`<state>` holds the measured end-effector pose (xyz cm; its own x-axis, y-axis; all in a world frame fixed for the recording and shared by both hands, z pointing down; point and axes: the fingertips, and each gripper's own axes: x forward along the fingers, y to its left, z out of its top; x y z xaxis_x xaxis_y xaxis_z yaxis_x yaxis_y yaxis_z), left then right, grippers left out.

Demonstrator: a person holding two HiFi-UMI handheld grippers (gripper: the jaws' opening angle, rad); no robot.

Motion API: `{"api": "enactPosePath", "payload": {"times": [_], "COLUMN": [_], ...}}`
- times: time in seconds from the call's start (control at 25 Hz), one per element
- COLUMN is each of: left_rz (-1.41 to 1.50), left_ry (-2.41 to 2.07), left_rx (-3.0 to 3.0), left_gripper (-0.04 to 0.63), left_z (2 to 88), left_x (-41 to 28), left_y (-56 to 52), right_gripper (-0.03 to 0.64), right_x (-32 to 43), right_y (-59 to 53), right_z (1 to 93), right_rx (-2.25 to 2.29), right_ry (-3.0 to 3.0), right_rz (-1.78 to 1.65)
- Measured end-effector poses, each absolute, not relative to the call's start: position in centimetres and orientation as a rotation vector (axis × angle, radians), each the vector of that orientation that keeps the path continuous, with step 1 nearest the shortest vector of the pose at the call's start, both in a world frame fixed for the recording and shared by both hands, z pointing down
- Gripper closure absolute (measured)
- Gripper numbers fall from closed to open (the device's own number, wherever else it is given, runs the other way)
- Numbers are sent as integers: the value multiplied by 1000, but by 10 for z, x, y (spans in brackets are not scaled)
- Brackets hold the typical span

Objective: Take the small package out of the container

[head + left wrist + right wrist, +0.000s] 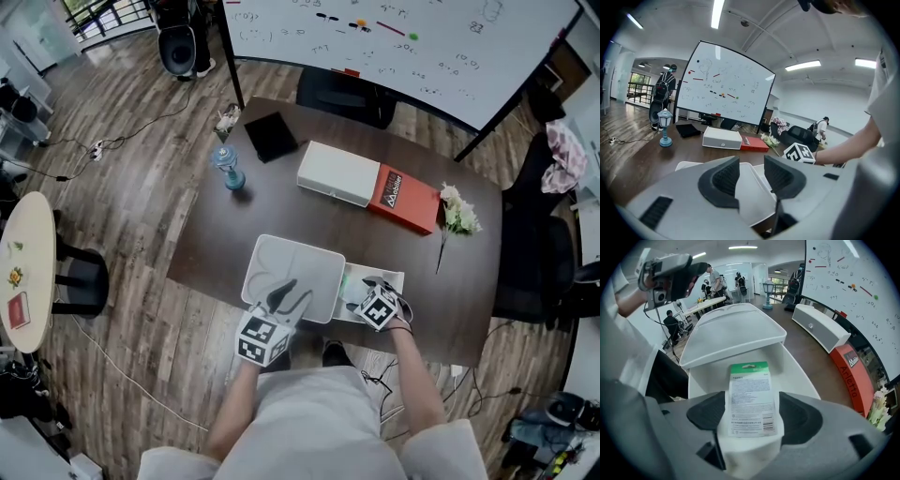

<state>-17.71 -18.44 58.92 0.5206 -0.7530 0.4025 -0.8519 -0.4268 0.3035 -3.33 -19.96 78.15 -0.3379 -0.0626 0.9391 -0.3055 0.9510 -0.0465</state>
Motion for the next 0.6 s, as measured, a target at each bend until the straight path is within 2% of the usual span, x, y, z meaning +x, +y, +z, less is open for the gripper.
{"api": "enactPosePath", "payload": {"times": [0.6], "left_rz": [267], "left_ry": [-1347], "left_rx": [2270], "left_gripper": [440], "left_z": [591], "left_x": [-177], "left_y": [-181], "right_gripper": [262], "right_x": [-37], "right_y": [-196], "right_z": [796], "right_rx": [158], "right_ry": [-1869], "right_rz": [214]}}
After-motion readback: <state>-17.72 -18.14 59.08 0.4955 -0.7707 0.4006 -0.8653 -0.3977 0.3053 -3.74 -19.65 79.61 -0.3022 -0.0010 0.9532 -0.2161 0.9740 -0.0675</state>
